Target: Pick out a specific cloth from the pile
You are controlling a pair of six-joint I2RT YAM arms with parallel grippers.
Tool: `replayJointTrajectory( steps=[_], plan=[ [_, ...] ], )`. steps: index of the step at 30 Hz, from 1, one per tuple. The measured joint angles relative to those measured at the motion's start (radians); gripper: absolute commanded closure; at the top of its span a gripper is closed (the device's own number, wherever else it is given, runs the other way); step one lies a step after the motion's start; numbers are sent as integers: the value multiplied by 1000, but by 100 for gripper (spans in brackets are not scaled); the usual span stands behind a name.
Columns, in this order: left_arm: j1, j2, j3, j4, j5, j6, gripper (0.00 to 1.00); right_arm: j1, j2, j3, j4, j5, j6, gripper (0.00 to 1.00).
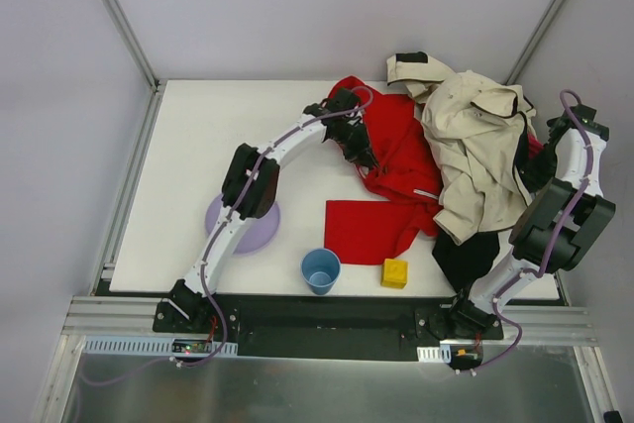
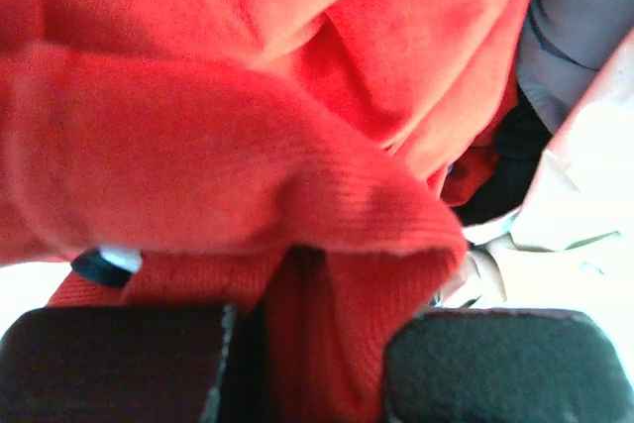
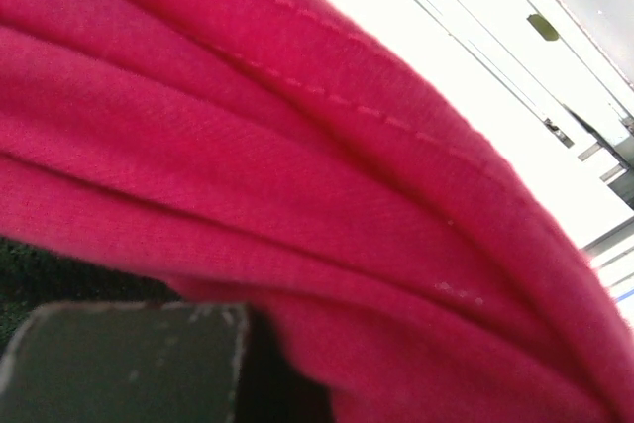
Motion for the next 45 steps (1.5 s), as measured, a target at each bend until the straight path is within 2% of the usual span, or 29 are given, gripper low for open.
replayJointTrajectory(
  steps=[11,18,26,29,31,35,45],
  plan=[
    [104,-129,-19,105,5,-41,100,-22,0,2,-3,-66,8,99],
    [221,-233,3,194,28,-116,100,-29,-2,24,-15,-101,10,99],
    [294,-272,7,255,55,-164,99,-31,-2,45,-21,-154,11,99],
    [297,-309,-85,265,58,-153,86,-31,-2,46,-23,-161,12,99],
    [290,-323,-131,260,58,-132,68,-32,-2,46,-23,-161,14,99],
    [265,-320,-164,204,51,-66,1,-32,-2,46,-23,-161,15,99],
    [138,-219,-152,66,-8,22,1,-35,-2,44,-21,-161,15,99]
  ],
)
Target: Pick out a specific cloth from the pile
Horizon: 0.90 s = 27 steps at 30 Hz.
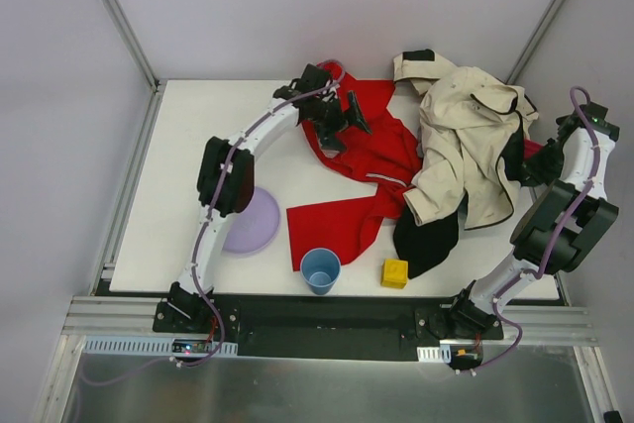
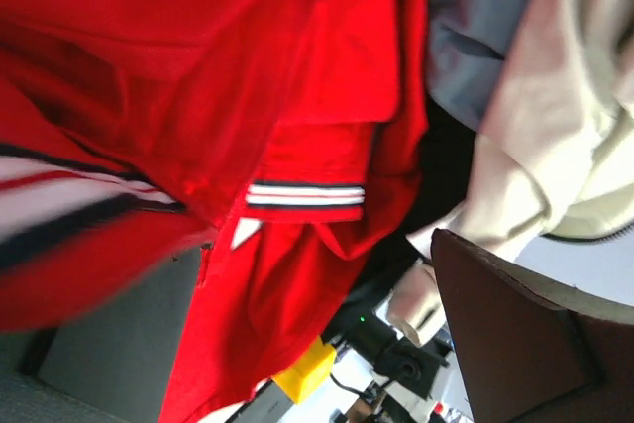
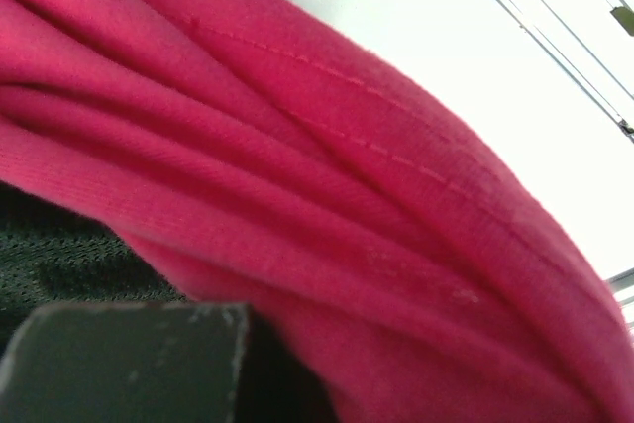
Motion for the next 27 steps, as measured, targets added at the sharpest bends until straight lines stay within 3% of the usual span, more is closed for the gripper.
replayJointTrajectory(
  steps=[10,12,15,18,27],
  plan=[
    [-45,245,231,-123,-35,2,1,-6,0,-11,6,-9,0,99],
    [-51,258,255,-135,-39,-3,15,-7,0,-11,6,-10,0,99],
    [-58,279,278,-138,-39,-21,64,-8,0,-14,9,-10,0,99],
    [-59,314,294,-136,-38,-26,99,-10,-2,-24,13,-10,0,99],
    [-53,326,275,-121,-25,-9,100,-12,-8,-43,23,-11,0,99]
  ],
)
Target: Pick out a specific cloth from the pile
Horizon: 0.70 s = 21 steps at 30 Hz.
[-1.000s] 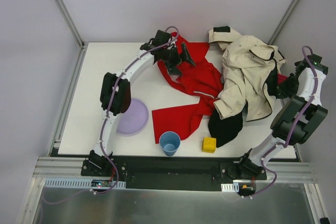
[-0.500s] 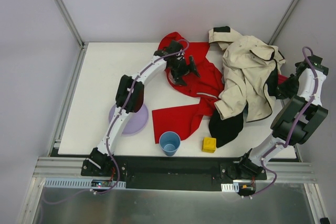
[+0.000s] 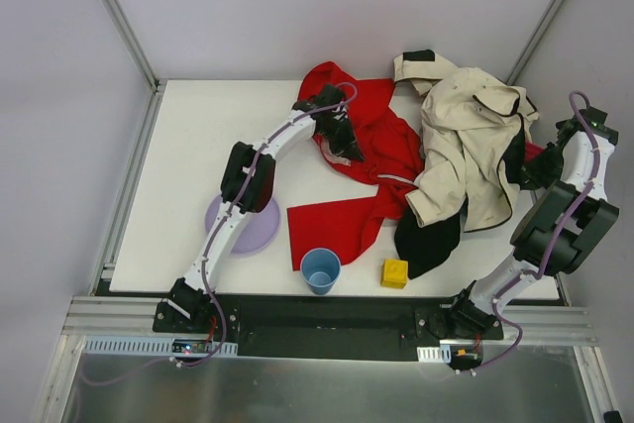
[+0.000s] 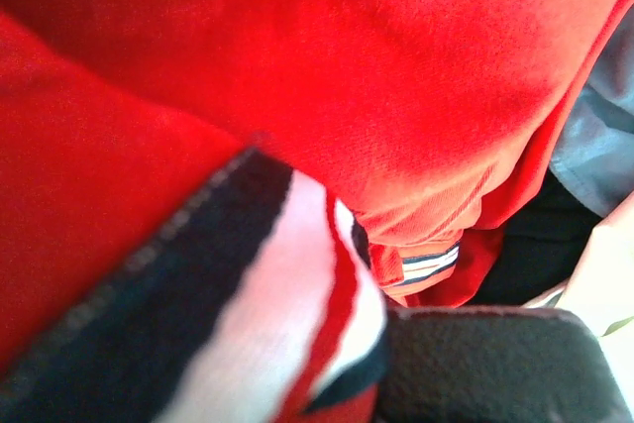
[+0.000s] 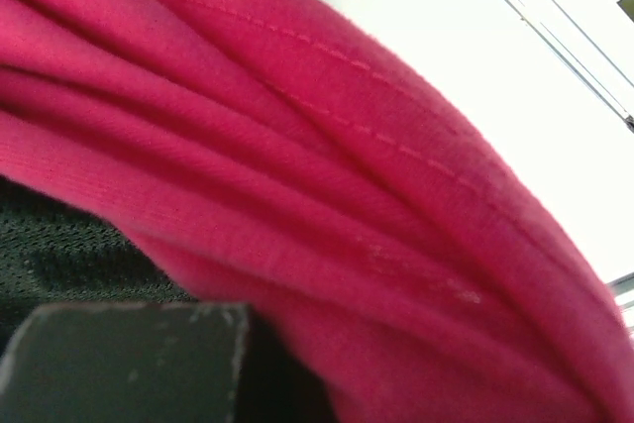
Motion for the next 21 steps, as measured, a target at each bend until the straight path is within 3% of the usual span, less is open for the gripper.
replayJointTrajectory(
  steps=[2,6,8,11,16,21],
  plan=[
    [5,-31,-43,6,-5,18,87,0,-1,0,1,0,0,99],
    [5,-122,-154,9,-33,61,38,-1,-5,-1,2,-4,0,99],
    [5,-191,-230,6,-49,76,24,-1,-6,-1,3,-4,0,99],
    [5,-316,-357,-9,-65,82,17,-1,-6,-1,4,-4,0,99],
    [24,-533,-580,-17,-63,76,14,-1,-6,-1,4,-5,0,99],
    [78,-654,-755,-27,-66,50,10,-1,-6,-1,5,-7,0,99]
  ],
)
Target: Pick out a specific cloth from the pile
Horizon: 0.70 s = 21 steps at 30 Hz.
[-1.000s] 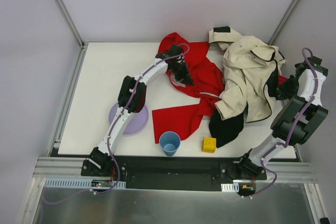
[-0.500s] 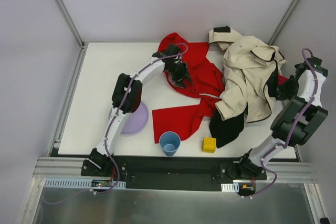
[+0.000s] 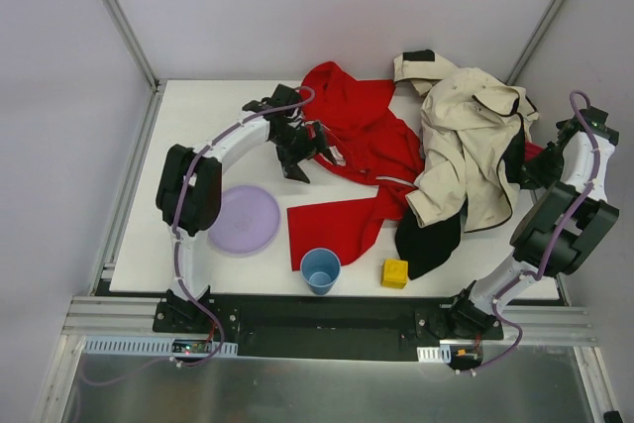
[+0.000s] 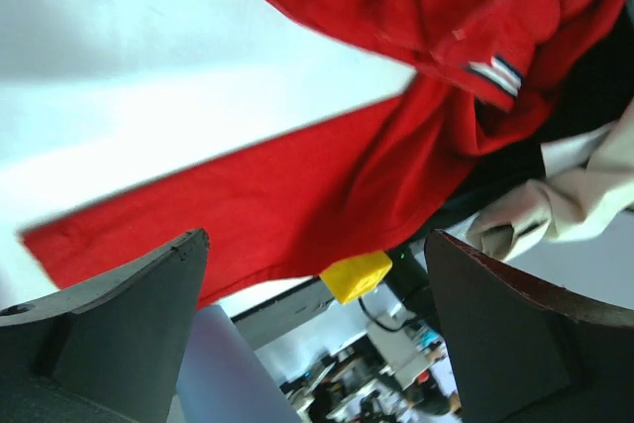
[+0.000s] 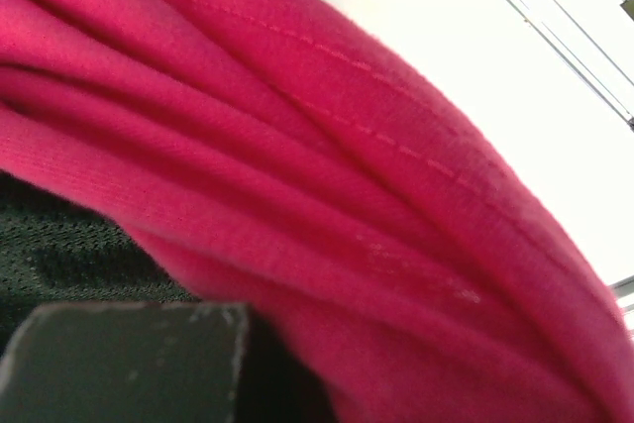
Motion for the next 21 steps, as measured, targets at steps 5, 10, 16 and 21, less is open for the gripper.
replayJointTrajectory(
  steps=[5,10,16,21],
  plan=[
    [90,30,1,-7,-3,-6,9,0,0,0,0,-2,0,99],
    [125,179,216,-3,3,-13,9,0,0,0,1,-8,0,100],
    [108,378,479,12,37,-47,1,-2,0,0,1,-16,0,99],
    [75,496,640,8,50,-79,1,-3,0,0,1,-19,0,99]
  ],
)
